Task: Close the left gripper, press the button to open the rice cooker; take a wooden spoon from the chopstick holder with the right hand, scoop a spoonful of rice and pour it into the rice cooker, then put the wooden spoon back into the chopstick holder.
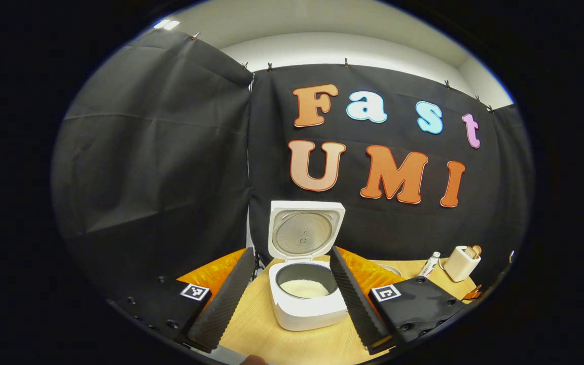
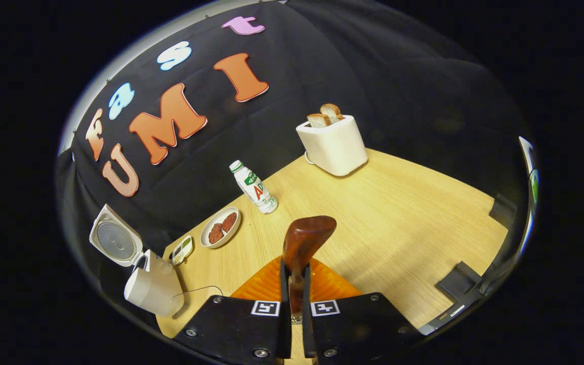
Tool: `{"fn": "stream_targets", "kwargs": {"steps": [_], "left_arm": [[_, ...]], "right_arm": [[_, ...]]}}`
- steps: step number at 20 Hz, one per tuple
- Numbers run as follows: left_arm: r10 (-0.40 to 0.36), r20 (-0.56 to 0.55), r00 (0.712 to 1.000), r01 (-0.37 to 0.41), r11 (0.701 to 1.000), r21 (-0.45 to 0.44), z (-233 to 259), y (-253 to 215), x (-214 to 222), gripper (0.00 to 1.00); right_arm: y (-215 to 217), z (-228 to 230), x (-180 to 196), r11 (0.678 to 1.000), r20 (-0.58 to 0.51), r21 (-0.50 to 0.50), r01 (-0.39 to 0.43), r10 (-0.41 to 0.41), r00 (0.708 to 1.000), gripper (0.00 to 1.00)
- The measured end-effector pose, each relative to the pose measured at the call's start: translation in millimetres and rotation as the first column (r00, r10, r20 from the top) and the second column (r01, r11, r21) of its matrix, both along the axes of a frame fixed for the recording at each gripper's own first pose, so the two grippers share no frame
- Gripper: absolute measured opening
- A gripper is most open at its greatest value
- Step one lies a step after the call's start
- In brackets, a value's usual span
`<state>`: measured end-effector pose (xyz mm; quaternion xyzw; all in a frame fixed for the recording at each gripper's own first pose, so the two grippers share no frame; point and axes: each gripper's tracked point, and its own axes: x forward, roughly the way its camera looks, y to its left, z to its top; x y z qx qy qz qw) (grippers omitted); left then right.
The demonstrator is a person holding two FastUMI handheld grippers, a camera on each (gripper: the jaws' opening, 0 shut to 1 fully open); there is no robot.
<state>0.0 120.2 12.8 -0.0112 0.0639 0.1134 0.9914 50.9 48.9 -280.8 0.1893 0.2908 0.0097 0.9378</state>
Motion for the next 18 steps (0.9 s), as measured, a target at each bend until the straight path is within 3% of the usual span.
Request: {"fn": "stream_targets", "kwargs": {"steps": [9,18], "left_arm": [[-0.033,0.024,0.999,0.033,0.999,-0.005,9,-7,-2,1.00],[-0.056,0.017,0.998,0.056,0.998,0.003,4,-8,-1,1.00]], "right_arm": [[8,70,-13,0.989,0.115,-0.141,-0.034,0.050,0.992,0.08],[73,125,-33,0.953,0.212,-0.251,-0.170,0.226,0.951,0.08]]}}
